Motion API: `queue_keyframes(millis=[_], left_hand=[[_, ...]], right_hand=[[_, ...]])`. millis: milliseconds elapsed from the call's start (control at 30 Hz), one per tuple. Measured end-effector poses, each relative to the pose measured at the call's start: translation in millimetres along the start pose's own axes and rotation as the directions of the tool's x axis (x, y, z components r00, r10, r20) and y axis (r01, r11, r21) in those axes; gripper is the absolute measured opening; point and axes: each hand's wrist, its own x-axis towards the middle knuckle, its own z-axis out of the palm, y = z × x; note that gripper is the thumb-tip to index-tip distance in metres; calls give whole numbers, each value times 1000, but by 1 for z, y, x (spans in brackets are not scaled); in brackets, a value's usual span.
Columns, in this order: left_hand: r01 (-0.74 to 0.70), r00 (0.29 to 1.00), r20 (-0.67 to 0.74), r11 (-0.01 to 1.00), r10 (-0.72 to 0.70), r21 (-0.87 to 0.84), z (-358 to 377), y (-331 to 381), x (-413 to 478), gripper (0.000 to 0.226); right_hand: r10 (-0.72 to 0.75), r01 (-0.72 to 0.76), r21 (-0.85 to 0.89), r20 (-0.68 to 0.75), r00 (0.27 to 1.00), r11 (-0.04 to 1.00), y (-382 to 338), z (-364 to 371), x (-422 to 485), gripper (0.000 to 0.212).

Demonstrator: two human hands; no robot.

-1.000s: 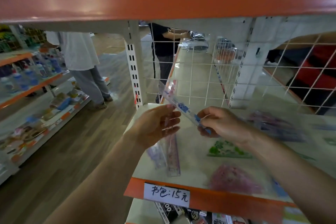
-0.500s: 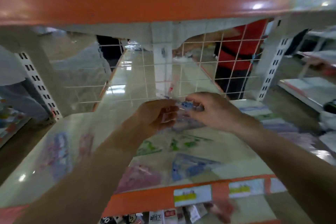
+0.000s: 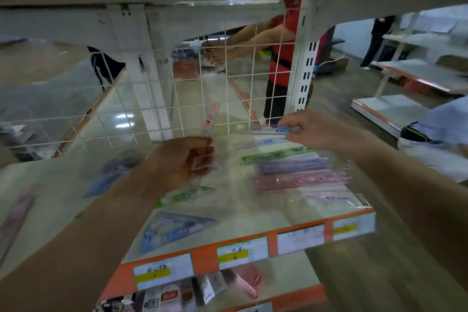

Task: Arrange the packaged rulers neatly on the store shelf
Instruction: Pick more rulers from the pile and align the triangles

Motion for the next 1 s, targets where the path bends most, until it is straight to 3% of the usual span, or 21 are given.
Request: queue_keyframes(millis=[200, 400, 567, 667, 733, 800, 867, 933, 1000], left_hand=[[-3, 997, -83, 999, 6, 38, 9, -10, -1, 37], [8, 988, -152, 998, 1, 61, 15, -11, -7, 20], [-28, 985, -167, 995, 43, 92, 20, -10, -9, 25], [-46, 983, -169, 991, 67, 129, 26, -8, -7, 16], [-54, 982, -171, 985, 82, 161, 32, -7, -4, 13], [-55, 981, -170, 971, 96, 233, 41, -8, 1, 14], [-51, 984, -144, 939, 106, 339, 51, -10, 5, 14], [-51, 991, -91, 898, 100, 436, 63, -14, 8, 12], [-60, 995, -41, 863, 93, 501, 74, -17, 10, 10]], right_hand=[[-2, 14, -211, 53, 999, 977, 18, 17, 31, 33], [-1, 35, -278, 123, 992, 960, 19, 44, 66, 38], [0, 46, -267, 170, 985, 963, 23, 49, 74, 47], [-40, 56, -92, 160, 986, 994, 18, 32, 66, 50], [-96, 91, 95, 48, 994, 991, 12, 17, 56, 45], [-120, 133, 295, -60, 991, 946, 3, 2, 41, 42], [-109, 123, 472, -57, 992, 873, -3, -10, 26, 41], [-119, 116, 496, -27, 993, 861, -2, -15, 12, 39], [-174, 175, 352, -35, 984, 920, 3, -16, 0, 35]])
